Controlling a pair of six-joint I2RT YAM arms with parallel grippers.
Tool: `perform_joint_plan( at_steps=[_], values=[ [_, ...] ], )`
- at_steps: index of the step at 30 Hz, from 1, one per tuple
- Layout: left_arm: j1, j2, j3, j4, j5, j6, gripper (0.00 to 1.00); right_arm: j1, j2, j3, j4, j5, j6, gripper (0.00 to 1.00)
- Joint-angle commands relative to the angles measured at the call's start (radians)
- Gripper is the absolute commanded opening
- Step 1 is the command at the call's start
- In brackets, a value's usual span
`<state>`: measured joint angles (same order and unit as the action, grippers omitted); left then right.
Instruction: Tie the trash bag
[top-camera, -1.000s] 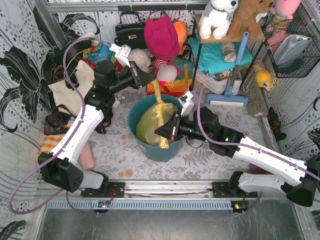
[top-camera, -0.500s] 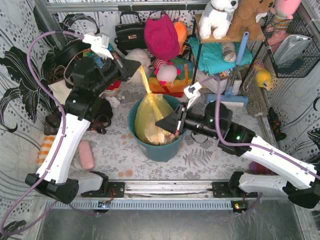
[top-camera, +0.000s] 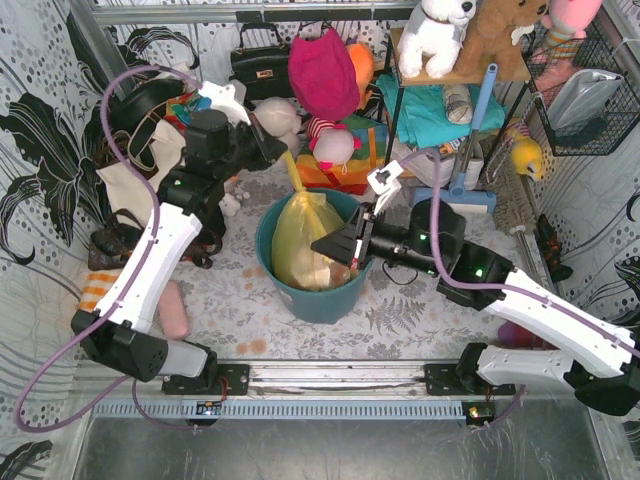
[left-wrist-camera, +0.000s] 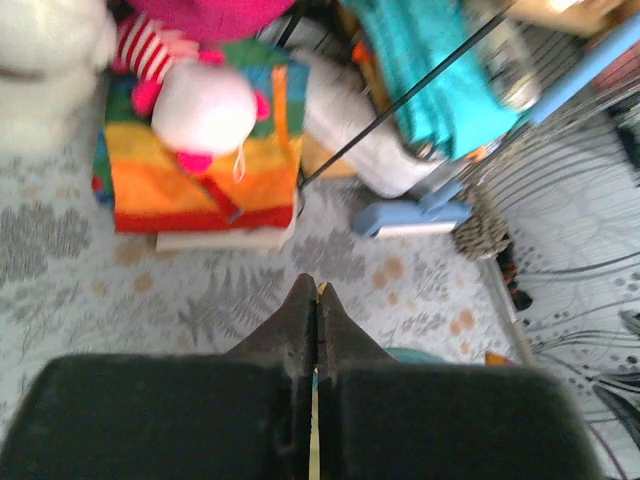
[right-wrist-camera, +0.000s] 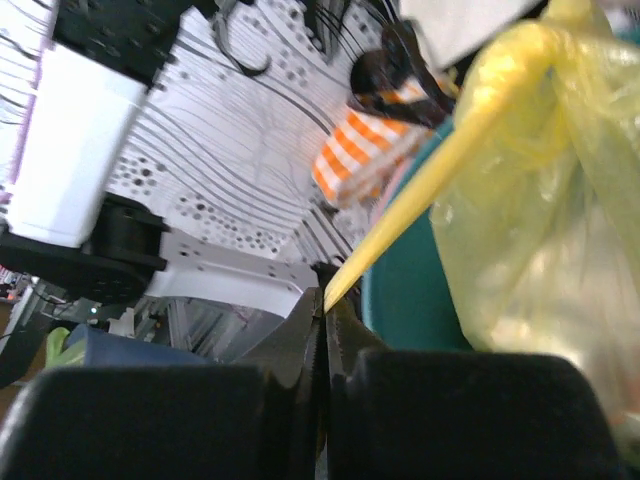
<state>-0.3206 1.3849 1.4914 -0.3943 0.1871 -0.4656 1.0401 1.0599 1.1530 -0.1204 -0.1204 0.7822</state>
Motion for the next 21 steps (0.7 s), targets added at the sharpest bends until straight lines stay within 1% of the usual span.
perform_joint_plan(
  at_steps=[1,6,10,13,17,18,20,21],
  values=[
    [0.002,-0.049,0.111,0.081,-0.028,0.018,0.0,0.005,-0.034,0.069,0.012,-0.049,-0.064,0.0],
    [0.002,-0.083,0.054,0.066,-0.023,-0.004,0.0,0.005,-0.074,-0.043,0.044,-0.014,-0.012,0.0],
    [0.002,-0.094,-0.045,0.062,-0.04,-0.026,0.0,0.005,-0.077,-0.126,0.071,-0.007,0.028,0.0],
    [0.002,-0.068,-0.063,0.034,-0.038,-0.026,0.0,0.006,-0.069,-0.136,0.083,-0.022,0.03,0.0],
    [0.002,-0.068,-0.054,0.058,-0.014,-0.044,0.0,0.006,-0.06,-0.125,0.076,-0.025,0.02,0.0],
    [0.002,-0.069,-0.044,0.059,-0.011,-0.051,0.06,0.005,-0.06,-0.123,0.073,-0.025,0.017,0.0],
    [0.002,-0.081,-0.026,0.052,-0.011,-0.069,0.32,0.005,-0.061,-0.12,0.071,-0.021,0.014,0.0],
    [0.002,-0.089,-0.019,0.048,-0.011,-0.081,0.43,0.005,-0.061,-0.119,0.072,-0.019,0.013,0.0]
  ],
)
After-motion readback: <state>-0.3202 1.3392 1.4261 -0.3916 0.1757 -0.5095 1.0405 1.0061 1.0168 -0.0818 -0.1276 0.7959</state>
